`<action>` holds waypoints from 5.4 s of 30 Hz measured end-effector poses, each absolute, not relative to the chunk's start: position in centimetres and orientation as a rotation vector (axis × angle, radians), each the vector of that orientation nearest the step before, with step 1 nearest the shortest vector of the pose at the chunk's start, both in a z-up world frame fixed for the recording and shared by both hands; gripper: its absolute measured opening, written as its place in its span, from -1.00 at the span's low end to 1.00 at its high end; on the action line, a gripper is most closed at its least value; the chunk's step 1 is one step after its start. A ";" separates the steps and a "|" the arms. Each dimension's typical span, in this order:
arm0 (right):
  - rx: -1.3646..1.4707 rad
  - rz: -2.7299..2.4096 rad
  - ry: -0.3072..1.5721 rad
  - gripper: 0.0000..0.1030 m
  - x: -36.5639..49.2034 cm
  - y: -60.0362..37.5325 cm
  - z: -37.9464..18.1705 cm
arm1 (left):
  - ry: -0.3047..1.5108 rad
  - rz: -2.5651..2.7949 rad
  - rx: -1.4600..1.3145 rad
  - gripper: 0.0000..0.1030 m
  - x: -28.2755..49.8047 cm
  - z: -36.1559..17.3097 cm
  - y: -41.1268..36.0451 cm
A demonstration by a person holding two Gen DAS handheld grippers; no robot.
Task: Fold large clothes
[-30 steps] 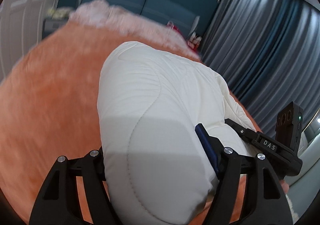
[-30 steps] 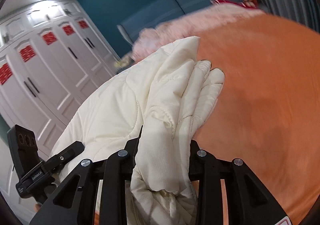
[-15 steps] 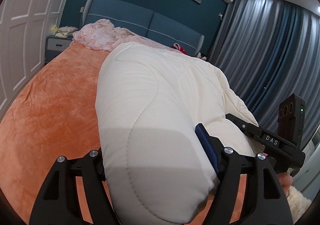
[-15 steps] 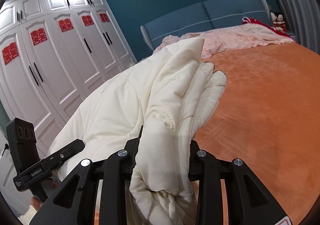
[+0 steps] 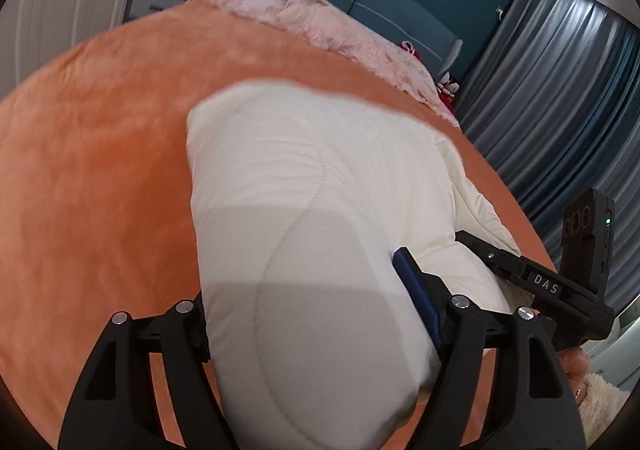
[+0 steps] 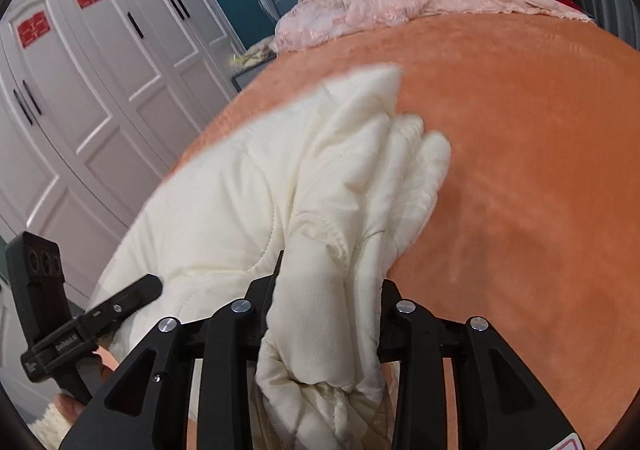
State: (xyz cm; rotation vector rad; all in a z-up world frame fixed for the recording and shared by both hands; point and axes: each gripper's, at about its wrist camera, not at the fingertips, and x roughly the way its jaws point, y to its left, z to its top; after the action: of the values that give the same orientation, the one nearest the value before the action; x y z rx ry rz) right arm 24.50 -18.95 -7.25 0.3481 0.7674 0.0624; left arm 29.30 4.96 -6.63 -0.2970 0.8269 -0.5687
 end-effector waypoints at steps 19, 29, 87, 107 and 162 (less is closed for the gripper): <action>0.186 -0.097 0.824 -0.60 16.6 -16.1 0.0 | 0.899 -0.216 0.067 0.70 23.7 1.7 4.4; 0.193 -0.152 1.002 -0.98 18.8 -14.3 -4.1 | 1.086 -0.143 0.058 0.70 25.5 -2.8 0.1; 0.104 -0.249 0.949 0.38 4.6 -10.9 -6.6 | 1.047 -0.110 0.155 0.90 11.1 -4.6 -0.2; 0.059 -0.282 0.917 0.46 1.9 -9.4 -9.2 | 0.992 -0.061 0.146 0.90 7.8 -7.1 0.9; 0.057 -0.290 0.896 0.47 1.3 -9.0 -9.7 | 0.933 -0.094 0.113 0.90 6.7 -8.1 1.5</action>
State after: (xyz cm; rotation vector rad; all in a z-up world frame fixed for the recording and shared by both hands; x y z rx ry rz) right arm 1.35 -8.98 -9.69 0.0572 0.8956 -0.2901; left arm 6.74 1.52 -8.12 0.1130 0.9331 -0.0941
